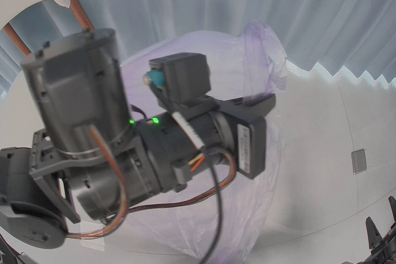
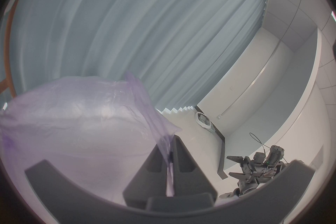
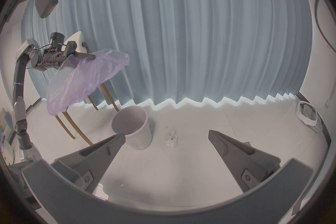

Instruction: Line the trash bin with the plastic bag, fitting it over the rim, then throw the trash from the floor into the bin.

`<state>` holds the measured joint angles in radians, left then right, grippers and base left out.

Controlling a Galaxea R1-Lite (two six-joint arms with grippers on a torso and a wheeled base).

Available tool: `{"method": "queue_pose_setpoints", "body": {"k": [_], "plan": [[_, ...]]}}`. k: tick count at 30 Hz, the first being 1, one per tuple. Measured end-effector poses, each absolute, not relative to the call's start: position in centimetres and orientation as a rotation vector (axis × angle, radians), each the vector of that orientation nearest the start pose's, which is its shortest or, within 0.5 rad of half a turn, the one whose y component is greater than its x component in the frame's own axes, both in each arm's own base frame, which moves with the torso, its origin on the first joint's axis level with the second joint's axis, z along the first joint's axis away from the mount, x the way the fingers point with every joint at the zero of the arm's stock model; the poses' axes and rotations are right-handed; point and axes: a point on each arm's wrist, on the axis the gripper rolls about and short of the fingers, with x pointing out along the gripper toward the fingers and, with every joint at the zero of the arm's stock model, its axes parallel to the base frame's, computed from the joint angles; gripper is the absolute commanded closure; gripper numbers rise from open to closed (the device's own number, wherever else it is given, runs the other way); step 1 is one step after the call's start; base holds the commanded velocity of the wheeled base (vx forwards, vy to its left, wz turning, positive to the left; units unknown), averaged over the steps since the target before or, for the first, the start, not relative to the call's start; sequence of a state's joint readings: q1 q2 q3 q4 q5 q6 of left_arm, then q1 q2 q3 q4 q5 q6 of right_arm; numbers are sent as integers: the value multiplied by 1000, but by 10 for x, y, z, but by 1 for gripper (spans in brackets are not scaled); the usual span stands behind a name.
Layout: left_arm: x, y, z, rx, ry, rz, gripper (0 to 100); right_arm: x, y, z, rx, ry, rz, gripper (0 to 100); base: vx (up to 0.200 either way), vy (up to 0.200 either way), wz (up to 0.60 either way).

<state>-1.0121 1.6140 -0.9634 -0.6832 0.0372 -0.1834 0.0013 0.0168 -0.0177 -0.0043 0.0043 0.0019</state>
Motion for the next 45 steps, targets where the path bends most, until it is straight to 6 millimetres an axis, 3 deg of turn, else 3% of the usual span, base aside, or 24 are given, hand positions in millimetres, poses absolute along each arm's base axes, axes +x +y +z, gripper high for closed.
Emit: {"method": "queue_pose_setpoints", "body": {"k": [5, 10, 23, 36, 45], "plan": [[171, -276, 248, -184, 66, -991, 100, -23, 0, 81, 1, -5, 6, 0, 0, 0, 0], [181, -284, 238, -152, 81, -980, 100, -23, 0, 81, 0, -5, 7, 0, 0, 0, 0], [231, -259, 222, -22, 64, -854, 100, -23, 0, 81, -1, -5, 7, 0, 0, 0, 0], [180, -298, 229, -73, 72, -1004, 100, -23, 0, 81, 0, -5, 7, 0, 0, 0, 0], [170, -309, 216, -56, 111, -1039, 100, -23, 0, 81, 2, -5, 7, 0, 0, 0, 0]]}}
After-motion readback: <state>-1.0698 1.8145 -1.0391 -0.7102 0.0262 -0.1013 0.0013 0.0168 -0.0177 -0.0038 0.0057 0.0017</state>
